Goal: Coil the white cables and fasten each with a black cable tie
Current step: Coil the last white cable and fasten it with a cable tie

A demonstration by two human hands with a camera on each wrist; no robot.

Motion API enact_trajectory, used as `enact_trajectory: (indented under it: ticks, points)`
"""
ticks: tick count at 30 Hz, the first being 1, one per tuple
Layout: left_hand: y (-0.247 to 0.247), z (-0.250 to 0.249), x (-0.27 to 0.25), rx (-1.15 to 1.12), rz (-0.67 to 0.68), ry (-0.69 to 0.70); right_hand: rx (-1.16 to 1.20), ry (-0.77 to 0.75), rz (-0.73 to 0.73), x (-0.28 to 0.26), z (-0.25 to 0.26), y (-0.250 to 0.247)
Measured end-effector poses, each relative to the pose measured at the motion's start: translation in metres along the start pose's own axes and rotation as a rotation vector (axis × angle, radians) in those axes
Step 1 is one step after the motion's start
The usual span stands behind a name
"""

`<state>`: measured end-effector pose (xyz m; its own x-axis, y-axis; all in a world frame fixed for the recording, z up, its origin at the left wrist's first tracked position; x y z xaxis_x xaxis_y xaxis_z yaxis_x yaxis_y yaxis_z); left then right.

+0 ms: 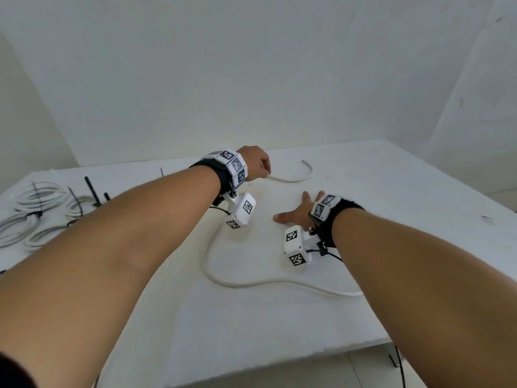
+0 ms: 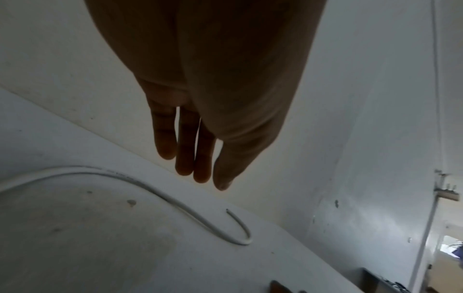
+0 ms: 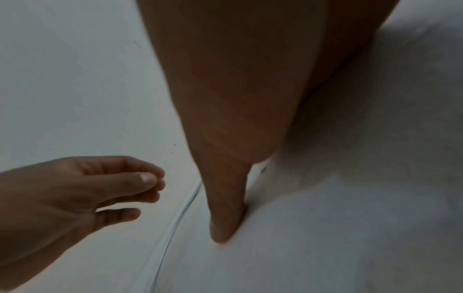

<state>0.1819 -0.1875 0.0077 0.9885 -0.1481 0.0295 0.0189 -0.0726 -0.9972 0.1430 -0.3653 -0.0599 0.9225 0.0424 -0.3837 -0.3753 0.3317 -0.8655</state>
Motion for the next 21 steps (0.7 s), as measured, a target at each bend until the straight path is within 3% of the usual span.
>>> enact_trajectory:
  ticks: [7,14,18,21]
  points:
    - [0.032,0.019,0.064,0.009,0.060,-0.020,0.019,0.014,-0.016,0.017,0.001,0.003]
    - [0.052,0.022,0.080,0.086,0.082,0.010,-0.020,-0.022,0.001,0.001,0.001,-0.009]
    - [0.054,0.029,0.073,0.090,0.015,-0.012,-0.026,-0.024,-0.006,-0.003,0.003,-0.011]
    - [0.043,0.033,0.066,-0.051,-0.113,-0.094,0.004,-0.014,-0.003,-0.001,0.003,-0.008]
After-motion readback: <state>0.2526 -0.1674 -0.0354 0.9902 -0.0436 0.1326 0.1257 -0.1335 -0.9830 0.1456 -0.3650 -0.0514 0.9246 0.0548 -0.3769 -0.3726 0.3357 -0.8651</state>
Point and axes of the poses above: each hand's wrist, its own x-axis towards the middle knuckle, its own y-axis out of the palm, z = x × y, the point moved 1 cm from there along x, towards the middle knuckle, and after that the axes turned 11 degrees about x, right-handed, at the moved point
